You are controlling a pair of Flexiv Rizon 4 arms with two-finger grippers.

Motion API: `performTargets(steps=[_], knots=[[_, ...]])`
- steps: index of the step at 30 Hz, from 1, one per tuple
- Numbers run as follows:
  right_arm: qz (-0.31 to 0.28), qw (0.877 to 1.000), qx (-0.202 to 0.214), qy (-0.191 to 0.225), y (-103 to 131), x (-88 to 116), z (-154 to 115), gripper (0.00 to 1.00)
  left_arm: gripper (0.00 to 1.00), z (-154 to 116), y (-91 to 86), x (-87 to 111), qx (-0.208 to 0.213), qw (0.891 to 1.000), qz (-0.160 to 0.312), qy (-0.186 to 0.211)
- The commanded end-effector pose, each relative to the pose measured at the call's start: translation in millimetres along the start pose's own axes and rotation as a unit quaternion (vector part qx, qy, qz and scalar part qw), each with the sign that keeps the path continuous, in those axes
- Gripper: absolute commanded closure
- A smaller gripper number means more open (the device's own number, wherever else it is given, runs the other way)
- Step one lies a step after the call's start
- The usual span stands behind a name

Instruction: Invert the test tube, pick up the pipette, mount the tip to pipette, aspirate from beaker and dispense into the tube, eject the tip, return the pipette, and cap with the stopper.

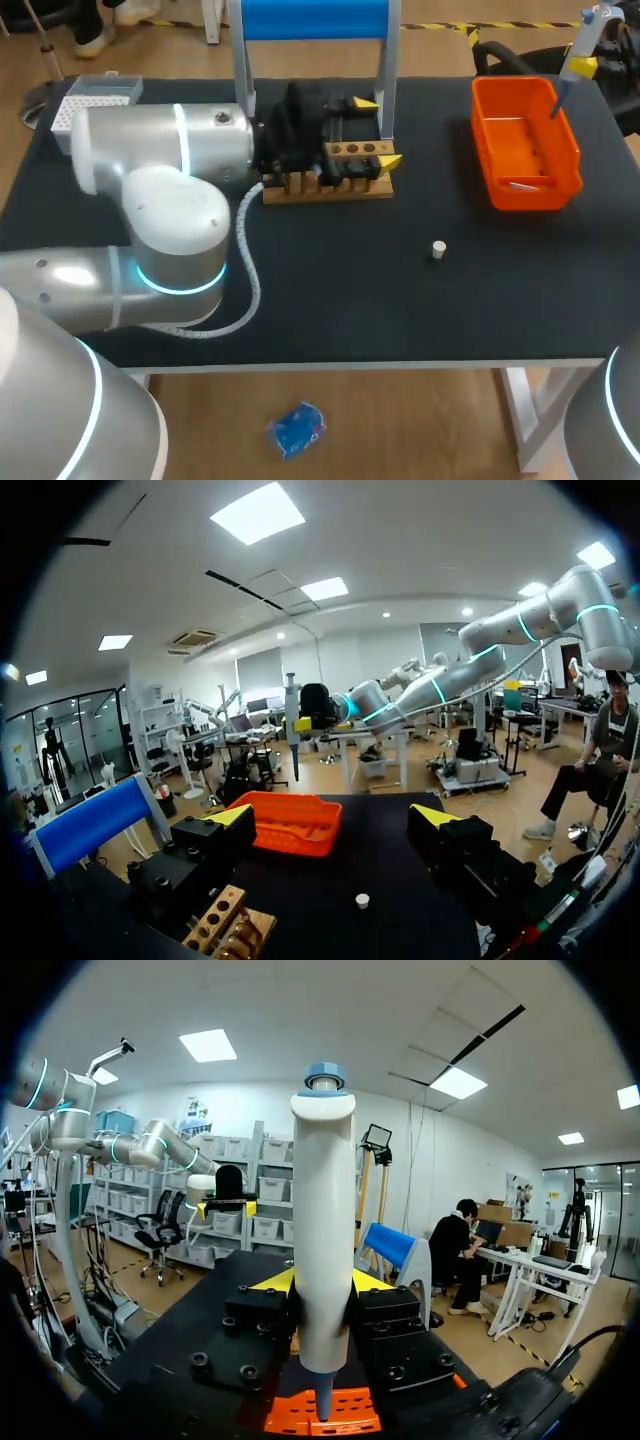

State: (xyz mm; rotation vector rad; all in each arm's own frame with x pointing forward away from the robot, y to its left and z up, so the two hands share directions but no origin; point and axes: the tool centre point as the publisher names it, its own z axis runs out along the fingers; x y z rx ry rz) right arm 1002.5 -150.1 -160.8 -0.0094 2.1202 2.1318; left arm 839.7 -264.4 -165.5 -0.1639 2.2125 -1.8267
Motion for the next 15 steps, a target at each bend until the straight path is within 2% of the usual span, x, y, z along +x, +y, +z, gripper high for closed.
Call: performTargets(steps=[1,3,4,13,15], knots=[[0.000,1.000,0.001,0.002,0.3,-0.9,-1.0,1.00,0.00,-29.1,6.1,-5.2,0.146,0.989,0.011,0.018],[0.000,1.000,0.001,0.002,0.3,-0.9,-1.0,1.00,0.00,-32.2,7.1,-5.2,0.162,0.986,0.010,0.029],[0.000,1.000,0.001,0.002,0.3,-0.9,-1.0,1.00,0.00,-33.5,8.9,-5.3,0.149,0.988,0.017,0.038],[0.000,1.000,0.001,0.002,0.3,-0.9,-1.0,1.00,0.00,-38.6,13.5,-6.9,0.126,0.992,0.020,0.016],[0.000,1.000,0.001,0.002,0.3,-0.9,-1.0,1.00,0.00,-38.8,14.8,-5.4,0.108,0.994,0.031,0.011]])
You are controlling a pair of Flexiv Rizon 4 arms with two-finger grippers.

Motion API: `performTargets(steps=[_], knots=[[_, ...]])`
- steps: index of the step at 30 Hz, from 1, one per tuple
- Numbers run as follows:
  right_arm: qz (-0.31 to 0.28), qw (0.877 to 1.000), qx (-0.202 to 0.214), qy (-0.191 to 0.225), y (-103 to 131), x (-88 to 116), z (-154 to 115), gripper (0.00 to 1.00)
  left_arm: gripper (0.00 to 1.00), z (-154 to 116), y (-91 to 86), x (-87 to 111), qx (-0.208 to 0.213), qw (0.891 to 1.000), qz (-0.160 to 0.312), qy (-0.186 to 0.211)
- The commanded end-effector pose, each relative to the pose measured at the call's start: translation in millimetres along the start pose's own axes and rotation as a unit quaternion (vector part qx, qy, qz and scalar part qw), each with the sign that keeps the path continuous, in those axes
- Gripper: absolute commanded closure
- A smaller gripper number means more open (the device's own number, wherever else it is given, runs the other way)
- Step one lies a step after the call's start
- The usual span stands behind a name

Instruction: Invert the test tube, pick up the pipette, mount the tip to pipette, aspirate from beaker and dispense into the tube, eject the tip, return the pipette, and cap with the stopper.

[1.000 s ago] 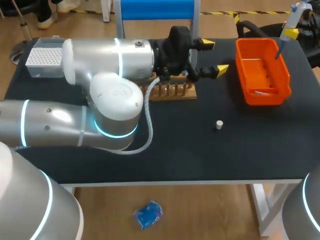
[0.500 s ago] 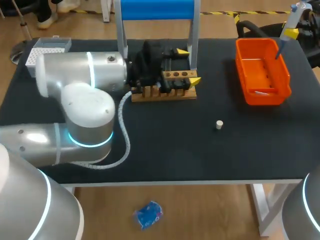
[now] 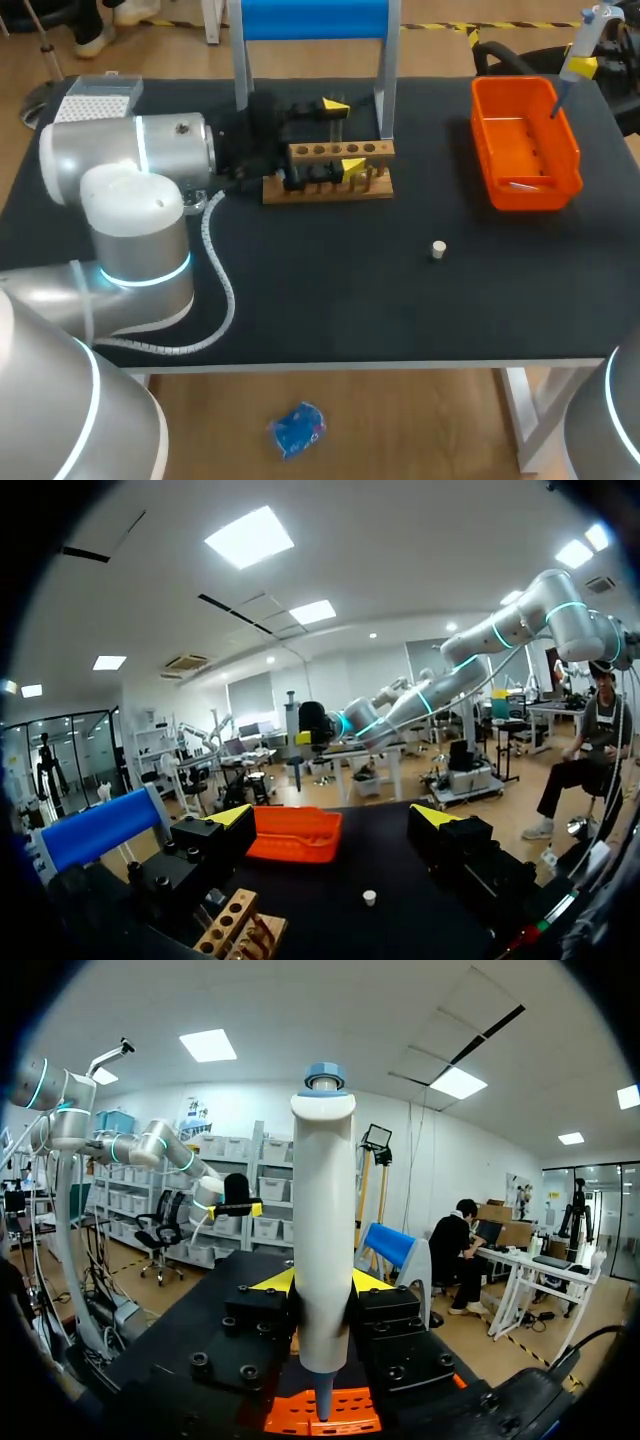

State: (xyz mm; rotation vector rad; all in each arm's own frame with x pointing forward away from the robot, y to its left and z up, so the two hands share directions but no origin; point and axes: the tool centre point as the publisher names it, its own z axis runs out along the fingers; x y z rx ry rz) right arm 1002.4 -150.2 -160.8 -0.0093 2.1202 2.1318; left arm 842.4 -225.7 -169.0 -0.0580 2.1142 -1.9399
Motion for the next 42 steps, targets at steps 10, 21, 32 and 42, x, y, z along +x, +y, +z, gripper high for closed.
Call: performTargets(steps=[10,21,32,42], knots=[[0.000,1.000,0.001,0.002,0.4,-0.9,-1.0,1.00,0.00,-1.7,3.2,8.7,0.028,0.999,0.030,-0.013],[-0.021,1.000,0.001,0.014,11.1,16.7,45.9,1.00,0.00,-1.7,3.2,8.7,0.028,0.999,0.030,-0.013],[-0.013,0.993,-0.012,0.120,11.0,63.0,159.4,1.00,0.00,-1.7,3.2,8.7,0.028,0.999,0.030,-0.013],[0.008,0.987,-0.026,0.159,4.7,119.9,204.3,1.00,0.00,-1.7,3.2,8.7,0.028,0.999,0.030,-0.013]])
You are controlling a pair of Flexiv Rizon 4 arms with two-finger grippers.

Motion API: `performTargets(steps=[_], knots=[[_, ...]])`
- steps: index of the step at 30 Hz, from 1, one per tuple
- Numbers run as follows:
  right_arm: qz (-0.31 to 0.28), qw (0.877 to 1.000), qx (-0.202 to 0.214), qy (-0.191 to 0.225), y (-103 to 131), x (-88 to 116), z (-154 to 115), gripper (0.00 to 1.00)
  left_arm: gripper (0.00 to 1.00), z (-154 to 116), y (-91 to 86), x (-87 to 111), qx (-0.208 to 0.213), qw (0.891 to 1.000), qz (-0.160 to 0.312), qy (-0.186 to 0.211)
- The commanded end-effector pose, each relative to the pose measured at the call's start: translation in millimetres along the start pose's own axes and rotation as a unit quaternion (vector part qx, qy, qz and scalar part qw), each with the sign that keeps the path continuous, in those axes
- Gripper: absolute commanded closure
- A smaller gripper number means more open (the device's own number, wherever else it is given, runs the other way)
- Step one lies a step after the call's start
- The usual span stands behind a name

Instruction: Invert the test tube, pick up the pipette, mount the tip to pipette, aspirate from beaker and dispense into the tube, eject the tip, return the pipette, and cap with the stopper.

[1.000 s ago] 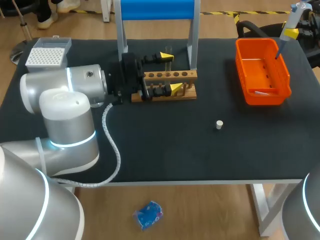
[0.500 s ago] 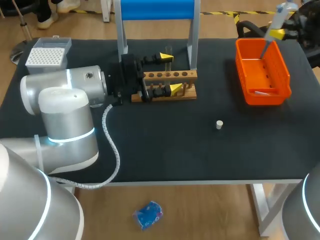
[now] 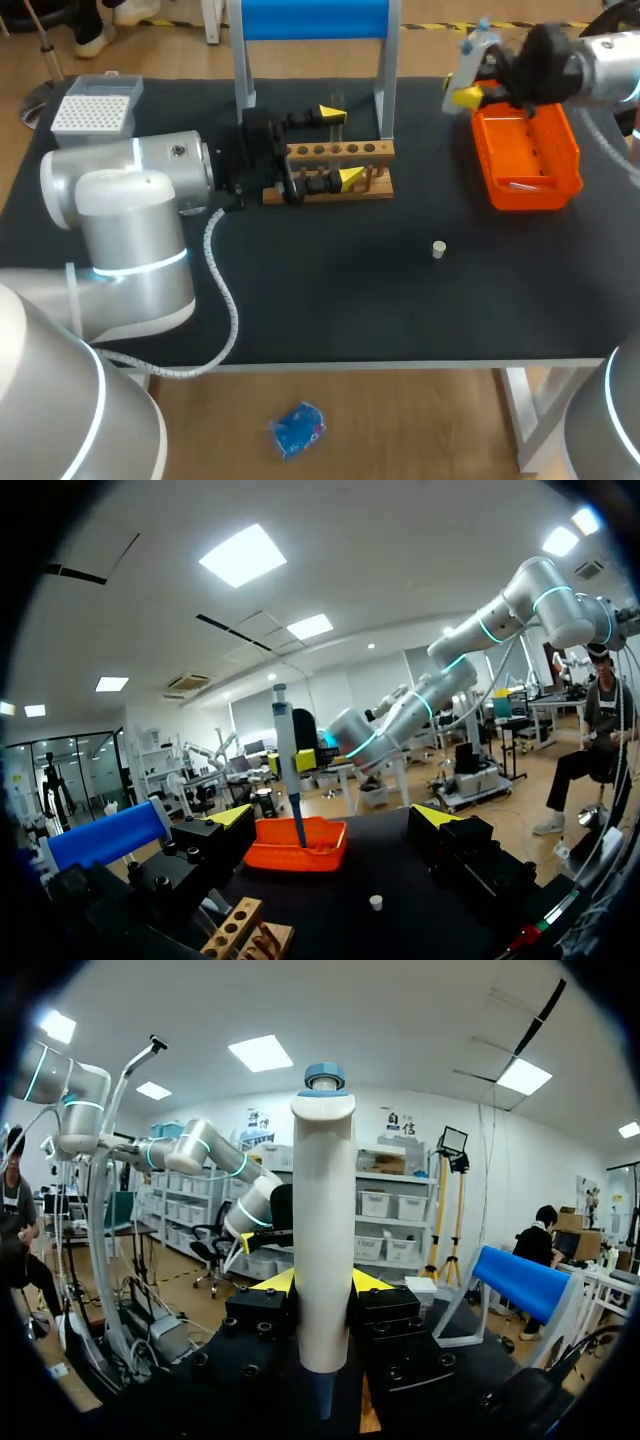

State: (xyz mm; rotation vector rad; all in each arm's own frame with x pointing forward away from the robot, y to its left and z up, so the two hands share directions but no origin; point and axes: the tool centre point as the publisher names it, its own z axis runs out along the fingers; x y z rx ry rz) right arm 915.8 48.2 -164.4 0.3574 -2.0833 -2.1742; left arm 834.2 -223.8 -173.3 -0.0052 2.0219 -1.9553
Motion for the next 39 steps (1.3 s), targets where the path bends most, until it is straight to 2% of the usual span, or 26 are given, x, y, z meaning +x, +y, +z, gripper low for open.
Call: performTargets(steps=[1,14,16,17,19,21,25,27,30,32,34,39], knots=[[0.002,1.000,0.000,-0.006,-1.2,9.9,18.9,1.00,0.00,1.8,0.1,0.5,0.000,1.000,0.000,-0.002],[0.002,1.000,0.000,-0.006,-1.2,9.9,18.9,1.00,0.00,1.8,0.1,0.5,0.000,1.000,0.000,-0.002],[0.002,1.000,0.000,-0.006,-1.2,9.9,18.9,1.00,0.00,1.8,0.6,0.2,-0.002,1.000,-0.027,0.000],[0.002,1.000,0.010,-0.003,-3.0,12.7,22.6,1.00,0.00,1.6,0.9,0.4,-0.010,1.000,-0.023,-0.002],[0.009,0.999,0.032,0.005,-9.9,17.6,30.8,1.00,0.00,2.0,1.4,0.9,-0.009,0.999,-0.046,0.005],[0.012,0.999,0.035,0.014,-16.0,23.7,39.4,1.00,0.00,2.3,1.7,1.6,-0.025,0.998,-0.048,0.008],[0.023,0.999,0.022,0.027,-27.1,37.5,58.8,1.00,0.00,2.6,1.3,1.0,-0.028,0.998,-0.057,0.010],[0.021,0.998,0.040,0.037,-31.6,45.1,72.6,1.00,0.00,3.0,0.2,0.5,-0.026,0.998,-0.062,0.011],[0.020,0.998,0.030,0.055,-40.5,52.8,86.8,1.00,0.00,4.1,-0.1,0.0,-0.028,0.997,-0.065,0.017],[0.019,0.997,0.045,0.065,-44.8,58.4,98.1,1.00,0.00,4.8,-0.2,-0.2,-0.027,0.997,-0.067,0.017],[0.014,0.997,0.030,0.066,-46.5,61.2,103.6,1.00,0.00,5.1,-0.3,-0.6,-0.026,0.997,-0.065,0.015],[-0.008,0.998,0.023,0.066,-44.9,62.7,109.3,1.00,0.00,5.1,0.1,-1.1,-0.028,0.998,-0.061,0.009]])
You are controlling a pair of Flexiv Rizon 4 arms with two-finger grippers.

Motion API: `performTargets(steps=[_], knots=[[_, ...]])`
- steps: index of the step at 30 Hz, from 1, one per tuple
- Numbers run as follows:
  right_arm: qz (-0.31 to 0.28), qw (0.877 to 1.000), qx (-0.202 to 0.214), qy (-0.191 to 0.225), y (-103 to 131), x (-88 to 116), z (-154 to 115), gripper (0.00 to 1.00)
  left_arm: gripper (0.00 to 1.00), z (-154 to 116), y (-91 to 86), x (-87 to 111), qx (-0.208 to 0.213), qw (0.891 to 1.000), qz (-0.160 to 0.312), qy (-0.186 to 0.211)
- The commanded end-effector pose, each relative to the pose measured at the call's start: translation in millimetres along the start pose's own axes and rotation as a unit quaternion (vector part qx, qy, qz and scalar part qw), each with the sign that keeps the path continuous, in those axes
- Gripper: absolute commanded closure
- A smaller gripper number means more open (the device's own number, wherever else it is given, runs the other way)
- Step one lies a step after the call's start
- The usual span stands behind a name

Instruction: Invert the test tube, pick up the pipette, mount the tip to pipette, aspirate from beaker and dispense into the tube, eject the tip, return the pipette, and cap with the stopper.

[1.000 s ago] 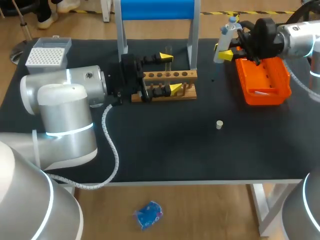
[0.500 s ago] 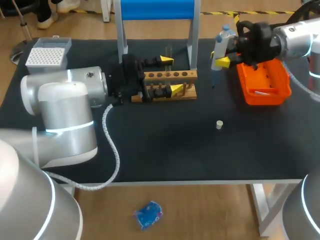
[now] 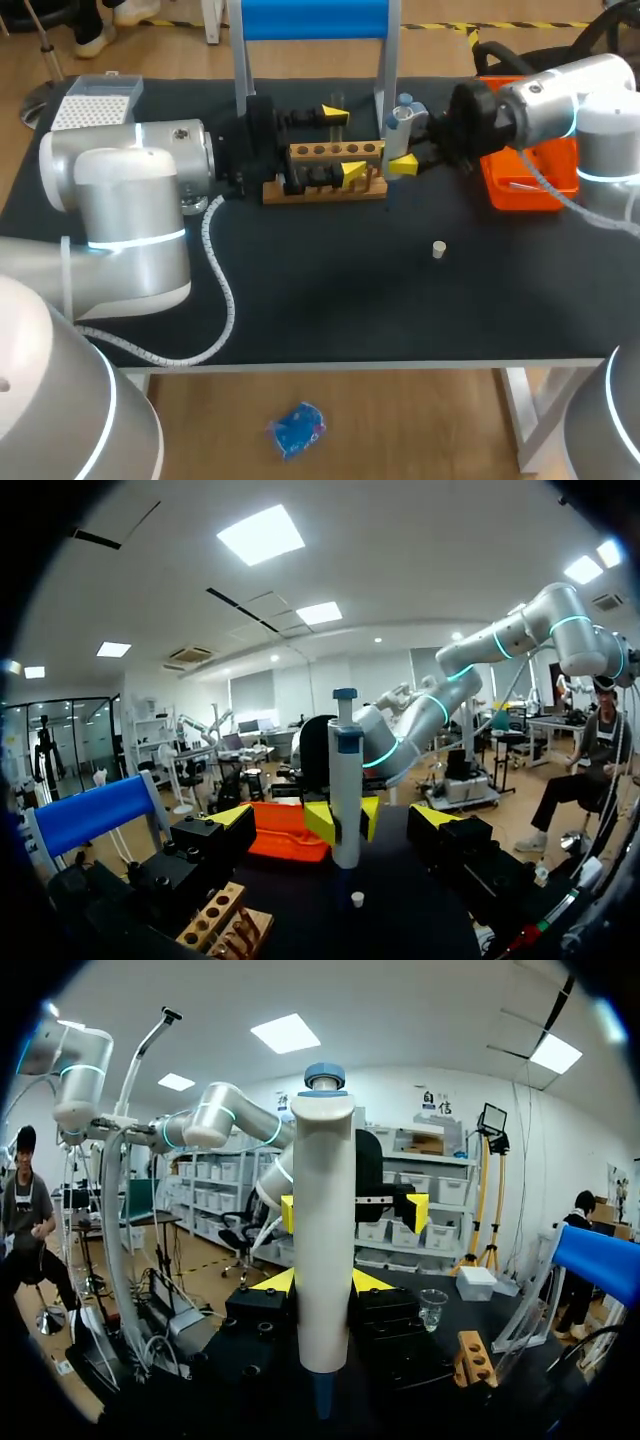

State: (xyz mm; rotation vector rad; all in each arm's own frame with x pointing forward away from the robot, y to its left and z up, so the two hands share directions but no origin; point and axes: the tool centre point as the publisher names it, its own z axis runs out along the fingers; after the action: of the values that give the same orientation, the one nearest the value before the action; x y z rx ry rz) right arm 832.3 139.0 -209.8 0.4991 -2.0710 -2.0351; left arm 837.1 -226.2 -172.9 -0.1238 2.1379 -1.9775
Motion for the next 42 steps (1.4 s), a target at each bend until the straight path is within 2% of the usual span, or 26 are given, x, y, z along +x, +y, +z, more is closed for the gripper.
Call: performTargets(steps=[1,13,25,31,42], knots=[[-0.007,1.000,-0.004,-0.002,-1.7,-0.9,2.3,1.00,0.00,2.0,0.1,1.1,0.000,1.000,0.000,-0.003],[-0.008,1.000,-0.005,-0.003,-2.1,-1.7,3.6,1.00,0.00,2.0,0.1,1.1,0.000,1.000,0.000,-0.003],[-0.037,0.998,0.007,-0.054,-4.8,-0.8,12.7,1.00,0.00,2.0,0.1,1.1,0.000,1.000,0.000,-0.003],[-0.049,0.996,-0.006,-0.075,-4.8,-3.2,20.6,1.00,0.00,2.0,0.1,1.1,0.000,1.000,0.000,-0.003],[-0.052,0.996,-0.016,-0.066,-5.0,-13.0,33.7,1.00,0.00,2.0,0.1,1.1,0.000,1.000,0.000,-0.003]])
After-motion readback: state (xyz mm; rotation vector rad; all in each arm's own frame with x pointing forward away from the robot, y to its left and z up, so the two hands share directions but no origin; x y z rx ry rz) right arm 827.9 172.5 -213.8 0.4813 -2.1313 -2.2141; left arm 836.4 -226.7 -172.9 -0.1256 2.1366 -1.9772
